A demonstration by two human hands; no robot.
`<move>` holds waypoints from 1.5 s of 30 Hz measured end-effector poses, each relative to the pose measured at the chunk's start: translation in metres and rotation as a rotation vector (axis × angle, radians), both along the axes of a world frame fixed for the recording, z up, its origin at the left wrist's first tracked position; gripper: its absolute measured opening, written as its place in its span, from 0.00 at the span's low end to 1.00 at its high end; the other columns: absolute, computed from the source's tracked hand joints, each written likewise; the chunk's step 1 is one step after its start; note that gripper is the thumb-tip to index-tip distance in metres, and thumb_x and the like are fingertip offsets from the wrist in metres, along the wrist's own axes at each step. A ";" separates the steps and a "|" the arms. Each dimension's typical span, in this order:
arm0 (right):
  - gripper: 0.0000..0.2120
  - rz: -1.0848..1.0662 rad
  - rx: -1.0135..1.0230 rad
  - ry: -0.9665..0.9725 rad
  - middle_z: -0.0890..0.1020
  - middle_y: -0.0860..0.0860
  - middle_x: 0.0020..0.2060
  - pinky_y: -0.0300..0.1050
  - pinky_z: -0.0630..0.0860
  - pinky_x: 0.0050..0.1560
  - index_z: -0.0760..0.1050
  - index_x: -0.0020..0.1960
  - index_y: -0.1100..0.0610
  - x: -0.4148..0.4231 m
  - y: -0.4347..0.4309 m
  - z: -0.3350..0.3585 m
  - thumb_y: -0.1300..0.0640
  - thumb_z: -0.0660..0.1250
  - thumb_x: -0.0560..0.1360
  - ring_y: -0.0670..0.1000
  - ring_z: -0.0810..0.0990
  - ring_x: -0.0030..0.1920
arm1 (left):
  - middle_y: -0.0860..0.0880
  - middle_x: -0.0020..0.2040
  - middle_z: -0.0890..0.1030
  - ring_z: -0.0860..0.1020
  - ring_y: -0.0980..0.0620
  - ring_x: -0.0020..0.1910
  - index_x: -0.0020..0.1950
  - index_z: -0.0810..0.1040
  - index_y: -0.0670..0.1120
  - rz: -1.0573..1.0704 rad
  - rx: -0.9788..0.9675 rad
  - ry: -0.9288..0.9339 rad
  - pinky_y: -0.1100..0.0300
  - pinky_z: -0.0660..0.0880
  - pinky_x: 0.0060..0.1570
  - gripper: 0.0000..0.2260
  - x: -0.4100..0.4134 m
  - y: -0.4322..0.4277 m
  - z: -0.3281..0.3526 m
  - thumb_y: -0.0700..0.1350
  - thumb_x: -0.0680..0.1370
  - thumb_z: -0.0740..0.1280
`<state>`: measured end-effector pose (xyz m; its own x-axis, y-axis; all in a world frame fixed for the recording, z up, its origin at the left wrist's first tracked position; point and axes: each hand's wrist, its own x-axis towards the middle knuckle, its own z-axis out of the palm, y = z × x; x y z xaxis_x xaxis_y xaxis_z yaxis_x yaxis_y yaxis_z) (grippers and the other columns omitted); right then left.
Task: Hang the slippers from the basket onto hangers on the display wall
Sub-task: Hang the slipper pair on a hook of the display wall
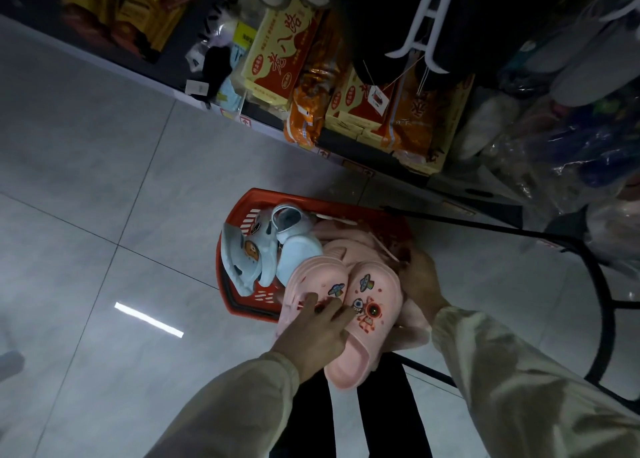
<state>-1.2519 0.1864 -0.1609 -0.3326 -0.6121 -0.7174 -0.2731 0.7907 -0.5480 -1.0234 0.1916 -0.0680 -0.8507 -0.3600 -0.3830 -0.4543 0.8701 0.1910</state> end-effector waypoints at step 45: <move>0.26 0.311 -0.325 0.218 0.70 0.51 0.56 0.44 0.73 0.52 0.65 0.69 0.52 0.039 -0.023 0.414 0.55 0.71 0.74 0.53 0.75 0.54 | 0.44 0.66 0.72 0.68 0.39 0.67 0.61 0.79 0.47 0.264 -0.129 0.006 0.43 0.69 0.56 0.17 -0.028 -0.113 0.295 0.40 0.73 0.68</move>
